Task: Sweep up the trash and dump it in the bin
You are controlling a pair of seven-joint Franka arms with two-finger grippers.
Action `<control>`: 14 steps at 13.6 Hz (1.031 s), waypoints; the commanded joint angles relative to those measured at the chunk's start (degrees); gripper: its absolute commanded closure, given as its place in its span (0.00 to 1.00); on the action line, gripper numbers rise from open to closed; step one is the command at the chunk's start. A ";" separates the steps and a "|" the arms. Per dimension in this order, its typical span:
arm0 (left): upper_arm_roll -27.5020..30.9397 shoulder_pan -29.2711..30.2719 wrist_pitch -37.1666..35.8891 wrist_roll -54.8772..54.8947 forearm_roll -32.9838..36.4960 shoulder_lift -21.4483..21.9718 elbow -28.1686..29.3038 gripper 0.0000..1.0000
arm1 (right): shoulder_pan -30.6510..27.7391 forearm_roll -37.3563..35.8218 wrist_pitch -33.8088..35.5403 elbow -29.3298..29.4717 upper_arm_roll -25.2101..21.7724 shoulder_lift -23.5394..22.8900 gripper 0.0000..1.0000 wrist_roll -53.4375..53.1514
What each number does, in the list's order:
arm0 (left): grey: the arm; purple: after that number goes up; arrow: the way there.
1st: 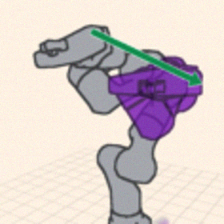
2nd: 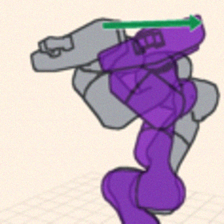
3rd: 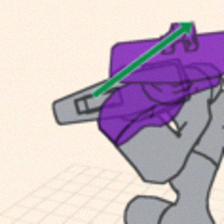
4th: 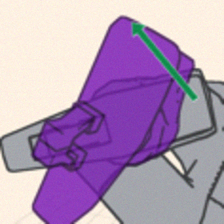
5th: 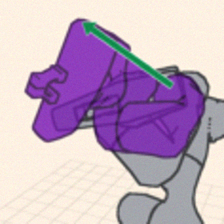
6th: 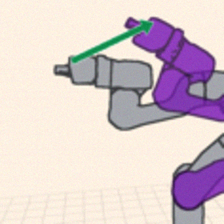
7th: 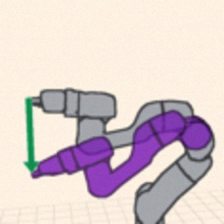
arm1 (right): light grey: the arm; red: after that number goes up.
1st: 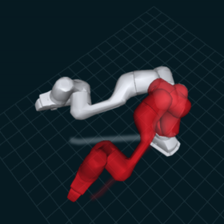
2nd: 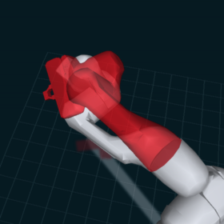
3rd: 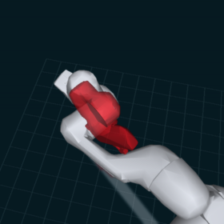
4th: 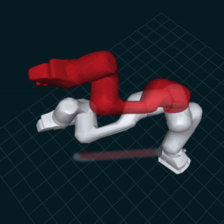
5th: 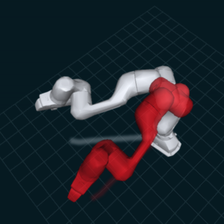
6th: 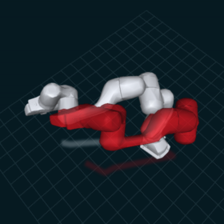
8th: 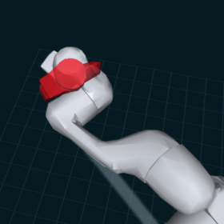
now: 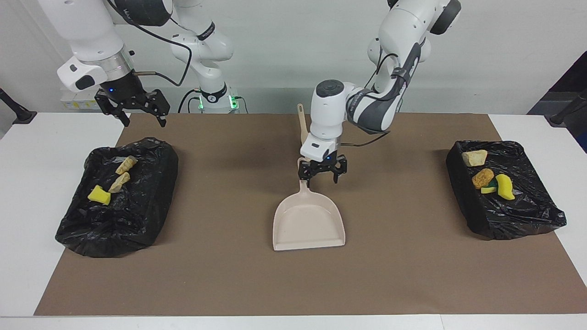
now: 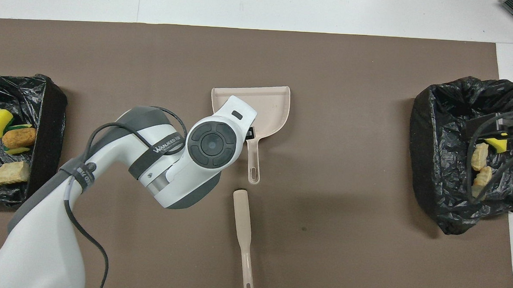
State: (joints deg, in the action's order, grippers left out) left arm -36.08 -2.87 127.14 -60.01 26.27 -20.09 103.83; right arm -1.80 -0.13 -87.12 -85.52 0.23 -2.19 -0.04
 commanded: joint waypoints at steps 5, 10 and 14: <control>9.96 -0.56 -4.25 16.81 -10.16 7.51 0.67 0.00 | -0.05 -0.40 0.55 0.89 0.03 -0.45 0.00 0.57; 23.92 -2.22 -14.09 41.59 -23.26 16.21 0.67 0.00 | -0.05 -0.40 0.55 0.89 0.03 -0.45 0.00 0.48; 28.52 -1.35 -20.59 48.04 -24.34 20.70 -0.90 0.00 | -0.05 -0.40 0.55 0.97 0.03 -0.45 0.00 0.57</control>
State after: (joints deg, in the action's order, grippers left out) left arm -9.05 -3.57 109.86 -14.18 2.96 -1.58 103.59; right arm -1.80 -0.13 -87.12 -85.52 0.23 -2.19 -0.04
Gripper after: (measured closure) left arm 0.000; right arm 0.000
